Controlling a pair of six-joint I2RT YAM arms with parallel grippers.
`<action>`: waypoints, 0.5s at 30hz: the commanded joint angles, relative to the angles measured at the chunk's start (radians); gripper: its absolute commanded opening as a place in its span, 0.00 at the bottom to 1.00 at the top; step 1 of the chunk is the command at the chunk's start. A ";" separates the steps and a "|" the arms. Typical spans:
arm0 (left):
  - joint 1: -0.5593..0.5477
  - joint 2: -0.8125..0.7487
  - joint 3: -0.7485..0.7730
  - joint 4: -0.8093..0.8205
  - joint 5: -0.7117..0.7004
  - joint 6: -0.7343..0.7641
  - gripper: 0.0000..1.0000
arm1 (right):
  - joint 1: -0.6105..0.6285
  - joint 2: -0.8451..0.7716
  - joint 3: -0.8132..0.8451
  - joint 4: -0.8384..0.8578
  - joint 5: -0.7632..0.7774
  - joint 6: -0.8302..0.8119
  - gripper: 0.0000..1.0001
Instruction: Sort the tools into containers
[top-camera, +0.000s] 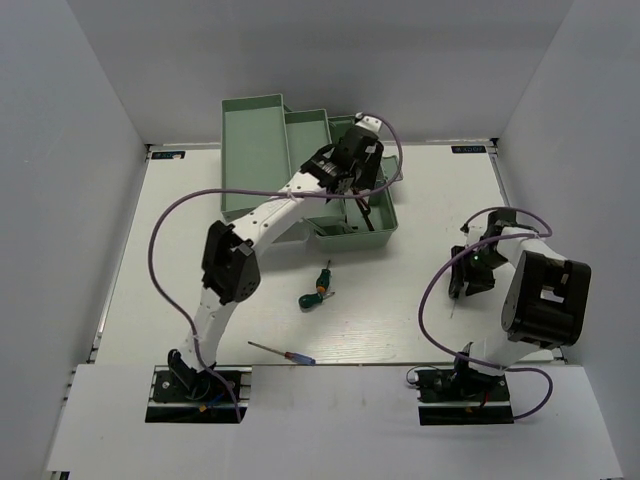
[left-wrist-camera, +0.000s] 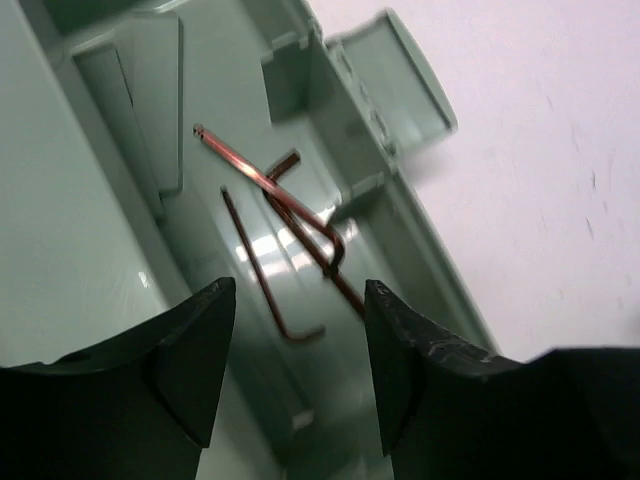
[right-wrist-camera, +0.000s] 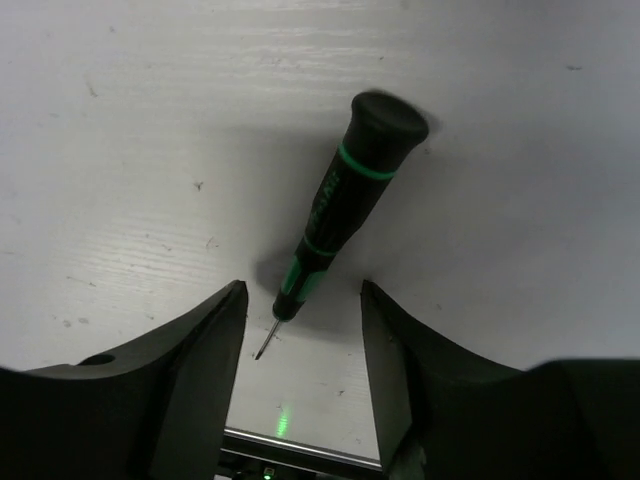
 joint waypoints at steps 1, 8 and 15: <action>-0.034 -0.274 -0.183 0.074 0.057 0.071 0.63 | 0.024 0.055 0.017 0.062 0.078 0.046 0.54; -0.074 -0.815 -0.899 0.140 0.137 0.022 0.43 | 0.040 0.115 0.070 0.077 0.058 0.055 0.05; -0.109 -1.086 -1.286 0.033 0.208 -0.111 0.66 | 0.052 0.041 0.357 -0.110 -0.304 -0.063 0.00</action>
